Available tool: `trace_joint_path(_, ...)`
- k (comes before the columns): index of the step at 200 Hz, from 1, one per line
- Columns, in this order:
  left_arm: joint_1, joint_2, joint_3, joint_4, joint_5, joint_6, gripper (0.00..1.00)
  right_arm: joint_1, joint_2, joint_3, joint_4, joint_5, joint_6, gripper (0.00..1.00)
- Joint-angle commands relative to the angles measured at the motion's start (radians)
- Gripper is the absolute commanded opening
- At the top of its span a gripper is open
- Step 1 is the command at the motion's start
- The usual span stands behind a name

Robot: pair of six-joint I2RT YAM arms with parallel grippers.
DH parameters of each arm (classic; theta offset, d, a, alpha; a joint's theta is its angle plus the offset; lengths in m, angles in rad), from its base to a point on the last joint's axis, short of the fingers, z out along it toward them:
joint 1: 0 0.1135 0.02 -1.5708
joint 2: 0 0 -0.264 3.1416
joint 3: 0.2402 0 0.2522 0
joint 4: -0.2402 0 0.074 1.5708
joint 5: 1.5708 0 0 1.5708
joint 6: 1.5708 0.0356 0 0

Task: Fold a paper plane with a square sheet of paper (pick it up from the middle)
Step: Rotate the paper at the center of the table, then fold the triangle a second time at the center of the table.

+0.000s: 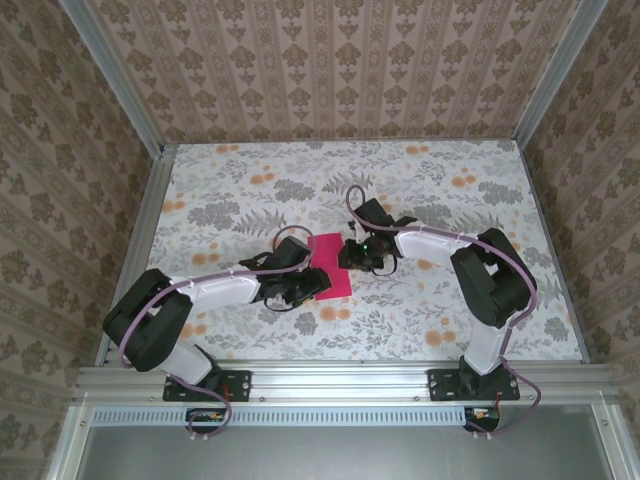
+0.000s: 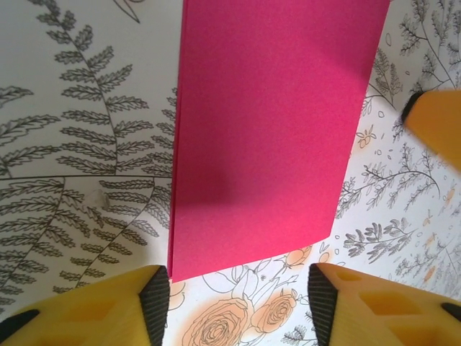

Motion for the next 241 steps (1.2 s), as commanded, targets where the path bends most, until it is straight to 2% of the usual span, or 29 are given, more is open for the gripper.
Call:
trace_joint_path(1, 0.002, 0.008, -0.008, 0.020, 0.014, -0.019, 0.54, 0.024, -0.022, -0.052, -0.015, -0.040, 0.057, 0.26)
trace_joint_path(57, 0.002, 0.010, -0.016, -0.011, -0.008, -0.028, 0.53, 0.091, 0.010, -0.090, 0.033, -0.073, 0.122, 0.23)
trace_joint_path(121, 0.003, -0.062, -0.008, -0.104, -0.068, -0.007, 0.56, 0.060, -0.054, -0.024, 0.033, -0.035, 0.098, 0.24)
trace_joint_path(167, 0.004, -0.064, -0.020, -0.099, -0.064, -0.009, 0.58, 0.044, 0.043, 0.102, -0.038, 0.038, 0.026, 0.24)
trace_joint_path(195, 0.004, -0.047, -0.011, -0.095, -0.045, 0.001, 0.60, 0.039, 0.103, 0.161, -0.068, 0.060, -0.006, 0.32)
trace_joint_path(241, 0.004, -0.012, -0.008, -0.068, -0.021, 0.005, 0.63, 0.027, 0.179, 0.204, -0.078, 0.073, -0.023, 0.35)
